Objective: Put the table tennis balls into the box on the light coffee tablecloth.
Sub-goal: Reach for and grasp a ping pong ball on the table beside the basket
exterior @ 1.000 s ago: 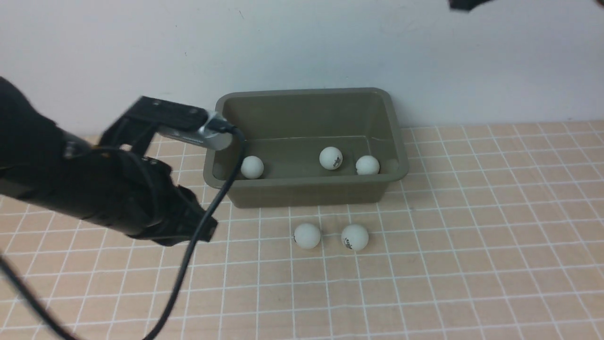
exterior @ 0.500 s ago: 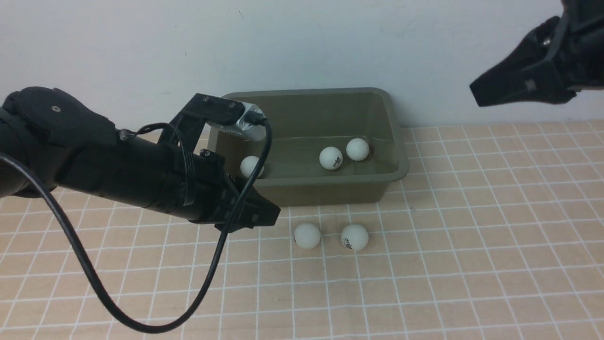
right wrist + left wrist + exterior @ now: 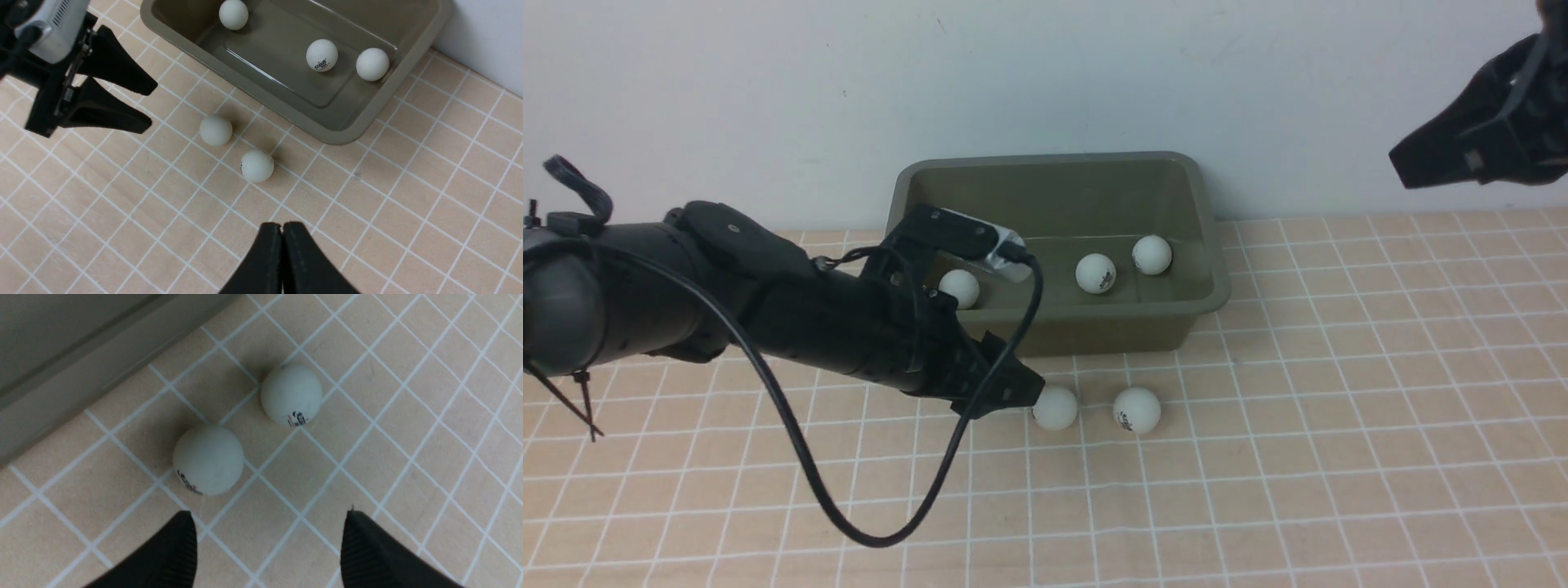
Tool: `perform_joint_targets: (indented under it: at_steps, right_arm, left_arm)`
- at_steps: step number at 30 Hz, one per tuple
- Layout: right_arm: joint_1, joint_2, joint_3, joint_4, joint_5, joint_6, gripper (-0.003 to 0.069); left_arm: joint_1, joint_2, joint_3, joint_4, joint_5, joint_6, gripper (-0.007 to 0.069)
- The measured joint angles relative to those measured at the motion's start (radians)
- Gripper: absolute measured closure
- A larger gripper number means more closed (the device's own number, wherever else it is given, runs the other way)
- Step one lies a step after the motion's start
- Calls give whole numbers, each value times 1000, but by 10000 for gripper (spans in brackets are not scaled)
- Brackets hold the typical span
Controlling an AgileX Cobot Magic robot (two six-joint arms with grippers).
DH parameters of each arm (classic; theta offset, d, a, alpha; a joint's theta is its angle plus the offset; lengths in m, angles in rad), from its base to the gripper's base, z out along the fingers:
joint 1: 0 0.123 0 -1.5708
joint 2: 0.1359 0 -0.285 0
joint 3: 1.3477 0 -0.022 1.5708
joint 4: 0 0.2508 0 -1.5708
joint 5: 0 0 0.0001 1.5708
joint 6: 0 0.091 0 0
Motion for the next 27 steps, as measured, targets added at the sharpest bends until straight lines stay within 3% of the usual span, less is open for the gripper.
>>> perform_joint_targets:
  at_steps: [10,20,27]
  right_arm:
    - [0,0,0,-44,0,0,675]
    - [0,0,0,-75,2,0,675]
    - [0,0,0,-75,2,0,675]
  left_arm:
    - [-104,57,-23,-19,-205,-125,286]
    - [-115,160,-23,-23,-274,-125,306]
    - [-115,195,-24,-54,-299,-63,306]
